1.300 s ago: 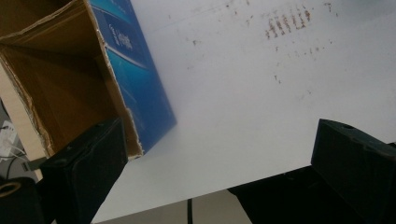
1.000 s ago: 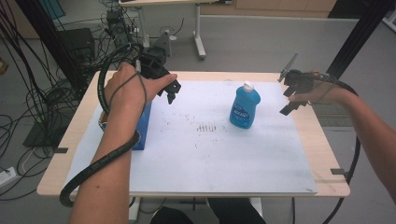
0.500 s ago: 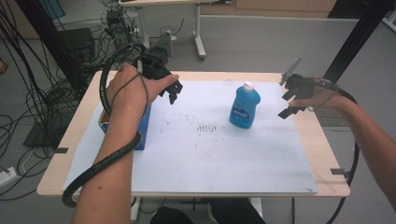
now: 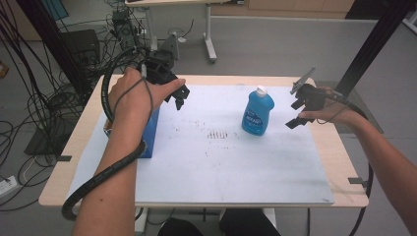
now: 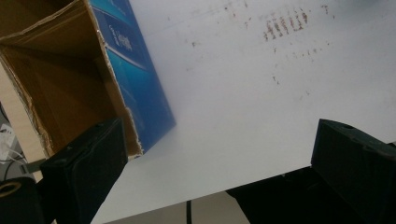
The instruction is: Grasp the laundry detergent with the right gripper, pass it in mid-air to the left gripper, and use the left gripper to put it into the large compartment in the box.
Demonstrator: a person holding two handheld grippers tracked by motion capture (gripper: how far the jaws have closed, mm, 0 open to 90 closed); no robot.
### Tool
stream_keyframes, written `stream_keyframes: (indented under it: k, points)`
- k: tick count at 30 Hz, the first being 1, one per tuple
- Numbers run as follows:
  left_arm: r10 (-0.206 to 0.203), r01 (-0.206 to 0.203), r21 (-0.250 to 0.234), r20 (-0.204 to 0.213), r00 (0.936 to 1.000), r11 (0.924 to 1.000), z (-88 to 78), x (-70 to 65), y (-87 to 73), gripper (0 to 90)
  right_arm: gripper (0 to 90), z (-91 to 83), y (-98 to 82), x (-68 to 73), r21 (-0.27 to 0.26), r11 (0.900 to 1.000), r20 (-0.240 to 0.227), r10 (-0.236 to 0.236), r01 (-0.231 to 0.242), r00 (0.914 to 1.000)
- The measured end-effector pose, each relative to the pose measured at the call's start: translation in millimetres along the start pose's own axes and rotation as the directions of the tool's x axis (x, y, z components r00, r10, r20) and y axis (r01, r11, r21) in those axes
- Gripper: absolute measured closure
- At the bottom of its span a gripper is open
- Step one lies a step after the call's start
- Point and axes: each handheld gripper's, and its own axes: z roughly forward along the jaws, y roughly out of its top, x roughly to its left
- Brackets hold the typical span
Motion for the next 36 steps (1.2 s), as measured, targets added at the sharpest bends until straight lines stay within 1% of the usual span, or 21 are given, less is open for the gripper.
stream_keyframes:
  k: [5, 11, 17, 18, 23, 28, 33, 34, 35, 36]
  points:
    - [-0.004, 0.004, 0.001, 0.002, 1.0, 1.0, 1.1, 2.9, -1.9, 4.1, 3.6, 8.1, 5.6, 3.8, -0.038, 0.999, -0.007, -0.003, 0.003, 1.0]
    - [-0.01, 0.01, 0.009, 0.0, 1.0, 0.9999, 3.3, 6.3, -4.5, 4.2, 3.6, 19.6, 8.4, 6.9, -0.07, 0.998, -0.001, -0.006, 0.006, 1.0]
    - [-0.009, 0.009, 0.012, -0.001, 1.0, 0.9999, 5.6, 6.3, -5.1, 4.2, 3.5, 27.4, 9.8, 9.2, -0.12, 0.993, 0.007, 0.002, -0.001, 1.0]
    - [-0.01, 0.01, 0.011, 0.0, 0.9999, 0.9999, 5.7, 5.9, -5.0, 4.2, 3.7, 29.0, 10.4, 9.9, -0.134, 0.991, 0.007, 0.003, -0.002, 1.0]
    - [-0.004, 0.004, 0.009, -0.002, 1.0, 1.0, 5.0, 3.9, -3.0, 4.2, 3.4, 34.5, 13.3, 11.6, -0.171, 0.985, 0.019, 0.008, -0.004, 0.9998]
    - [0.003, -0.003, 0.012, -0.003, 1.0, 0.9999, 5.2, 2.1, -2.0, 4.2, 3.4, 40.5, 16.3, 13.5, -0.218, 0.976, 0.03, 0.019, -0.012, 0.9994]
    - [0.006, -0.005, 0.014, -0.005, 1.0, 0.9999, 4.8, 2.2, -2.2, 4.2, 3.0, 46.7, 18.5, 14.7, -0.254, 0.967, 0.046, 0.024, -0.012, 0.9986]
    - [0.006, -0.005, 0.014, -0.005, 1.0, 0.9999, 4.8, 2.2, -2.2, 4.2, 3.0, 46.7, 18.5, 14.7, -0.254, 0.967, 0.046, 0.024, -0.012, 0.9986]
    - [0.003, -0.003, 0.013, -0.005, 1.0, 0.9999, 5.2, 2.3, -2.3, 4.2, 2.9, 48.9, 19.4, 15.0, -0.268, 0.963, 0.05, 0.03, -0.016, 0.9983]
    - [0.005, -0.005, 0.014, -0.004, 1.0, 0.9999, 5.5, 2.3, -2.3, 4.2, 3.0, 50.2, 19.9, 15.2, -0.272, 0.962, 0.051, 0.031, -0.016, 0.9982]
